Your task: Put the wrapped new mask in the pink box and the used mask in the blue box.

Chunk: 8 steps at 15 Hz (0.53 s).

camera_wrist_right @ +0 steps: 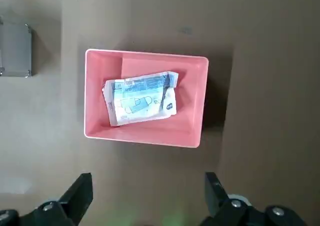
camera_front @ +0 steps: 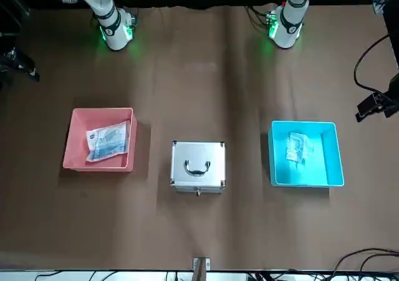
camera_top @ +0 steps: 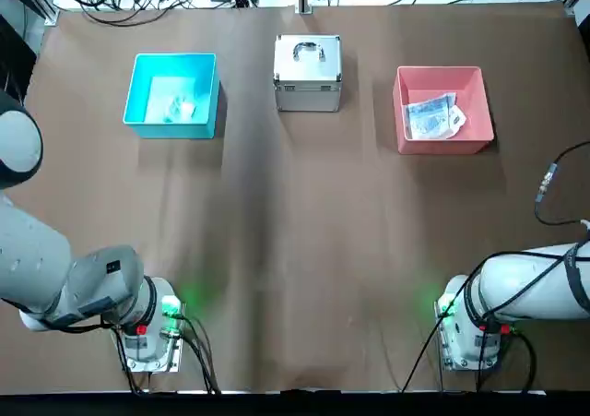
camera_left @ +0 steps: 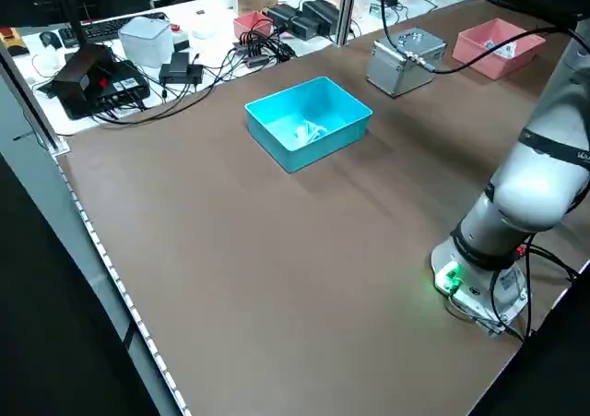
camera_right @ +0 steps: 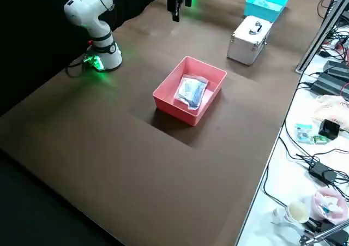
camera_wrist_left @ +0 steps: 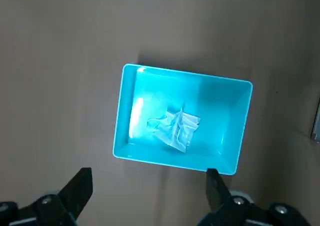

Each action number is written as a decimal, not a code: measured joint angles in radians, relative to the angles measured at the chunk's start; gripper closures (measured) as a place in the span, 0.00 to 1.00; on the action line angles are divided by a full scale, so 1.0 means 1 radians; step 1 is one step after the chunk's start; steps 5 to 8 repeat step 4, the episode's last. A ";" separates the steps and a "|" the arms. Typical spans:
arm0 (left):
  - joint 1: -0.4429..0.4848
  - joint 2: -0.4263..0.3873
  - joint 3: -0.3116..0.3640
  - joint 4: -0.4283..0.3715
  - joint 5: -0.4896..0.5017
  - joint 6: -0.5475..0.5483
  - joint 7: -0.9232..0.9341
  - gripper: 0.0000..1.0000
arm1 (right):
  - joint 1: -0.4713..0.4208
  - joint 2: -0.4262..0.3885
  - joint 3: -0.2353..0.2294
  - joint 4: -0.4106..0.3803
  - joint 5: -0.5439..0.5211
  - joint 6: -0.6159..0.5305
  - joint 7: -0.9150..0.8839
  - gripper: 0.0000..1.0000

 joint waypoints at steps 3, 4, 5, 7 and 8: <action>0.000 -0.006 0.000 0.000 0.000 -0.003 -0.002 0.00 | 0.000 0.000 0.000 0.000 0.000 0.000 0.000 0.01; 0.000 -0.009 0.000 0.000 0.000 -0.005 -0.004 0.00 | 0.000 0.000 0.000 0.000 0.000 0.000 0.000 0.01; 0.000 -0.009 0.000 0.000 0.000 -0.005 -0.004 0.00 | 0.000 0.000 0.000 0.000 0.000 0.000 0.000 0.01; 0.000 -0.009 0.000 0.000 0.000 -0.005 -0.004 0.00 | 0.000 0.000 0.000 0.000 0.000 0.000 0.000 0.01; 0.000 -0.009 0.000 0.000 0.000 -0.005 -0.004 0.00 | 0.000 0.000 0.000 0.000 0.000 0.000 0.000 0.01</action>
